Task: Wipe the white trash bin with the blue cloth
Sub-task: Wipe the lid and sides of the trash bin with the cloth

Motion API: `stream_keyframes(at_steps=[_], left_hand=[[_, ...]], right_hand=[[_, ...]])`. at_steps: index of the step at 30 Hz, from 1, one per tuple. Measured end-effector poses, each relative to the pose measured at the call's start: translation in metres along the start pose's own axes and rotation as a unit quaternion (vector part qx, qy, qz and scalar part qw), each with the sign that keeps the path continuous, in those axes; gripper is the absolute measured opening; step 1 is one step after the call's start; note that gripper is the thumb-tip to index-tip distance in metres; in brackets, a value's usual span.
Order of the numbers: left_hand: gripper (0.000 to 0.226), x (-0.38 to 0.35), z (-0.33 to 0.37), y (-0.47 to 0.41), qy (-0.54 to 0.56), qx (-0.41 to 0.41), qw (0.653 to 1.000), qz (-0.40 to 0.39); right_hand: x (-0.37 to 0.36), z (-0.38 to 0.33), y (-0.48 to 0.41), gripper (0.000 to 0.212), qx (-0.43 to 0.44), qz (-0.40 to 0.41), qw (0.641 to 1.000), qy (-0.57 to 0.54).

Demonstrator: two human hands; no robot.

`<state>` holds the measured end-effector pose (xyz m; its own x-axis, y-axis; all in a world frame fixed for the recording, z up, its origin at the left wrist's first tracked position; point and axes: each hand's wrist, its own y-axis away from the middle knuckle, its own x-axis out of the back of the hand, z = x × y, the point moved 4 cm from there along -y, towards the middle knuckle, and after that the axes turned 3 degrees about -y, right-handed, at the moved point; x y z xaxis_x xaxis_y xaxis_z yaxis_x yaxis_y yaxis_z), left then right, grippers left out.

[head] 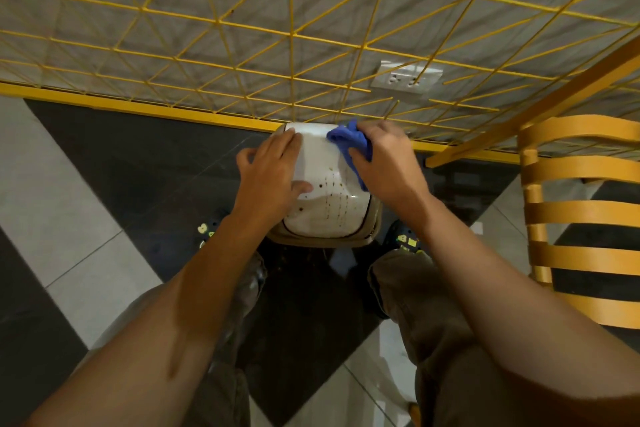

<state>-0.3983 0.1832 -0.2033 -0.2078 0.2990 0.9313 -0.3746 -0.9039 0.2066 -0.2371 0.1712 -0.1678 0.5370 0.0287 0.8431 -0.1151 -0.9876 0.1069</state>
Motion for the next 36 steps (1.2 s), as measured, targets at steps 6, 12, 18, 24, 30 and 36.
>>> stream_keyframes(at_steps=[6,12,18,24,30,36], left_hand=[[0.080,0.000,0.000,0.001,0.003,-0.001,1.000,0.005],[0.080,-0.002,-0.001,0.000,-0.004,0.004,1.000,0.007],[0.079,-0.002,-0.001,0.001,-0.011,-0.001,1.000,0.012],[0.079,-0.001,-0.001,0.002,0.000,-0.005,1.000,0.016],[0.079,-0.002,-0.001,0.003,-0.004,-0.007,1.000,0.019],[0.078,-0.002,-0.001,0.003,-0.010,-0.017,1.000,0.022]], right_hand=[[0.000,-0.003,0.007,0.043,0.040,-0.033,0.999,-0.004],[0.007,0.015,-0.017,0.047,-0.073,-0.025,0.997,0.021],[-0.011,-0.003,0.000,0.045,0.045,-0.070,0.996,0.042],[-0.004,0.020,-0.037,0.035,-0.079,-0.047,0.993,0.072],[-0.026,0.004,-0.044,0.029,-0.037,-0.063,0.993,0.094],[-0.009,0.023,-0.045,0.033,-0.083,-0.041,0.993,0.079]])
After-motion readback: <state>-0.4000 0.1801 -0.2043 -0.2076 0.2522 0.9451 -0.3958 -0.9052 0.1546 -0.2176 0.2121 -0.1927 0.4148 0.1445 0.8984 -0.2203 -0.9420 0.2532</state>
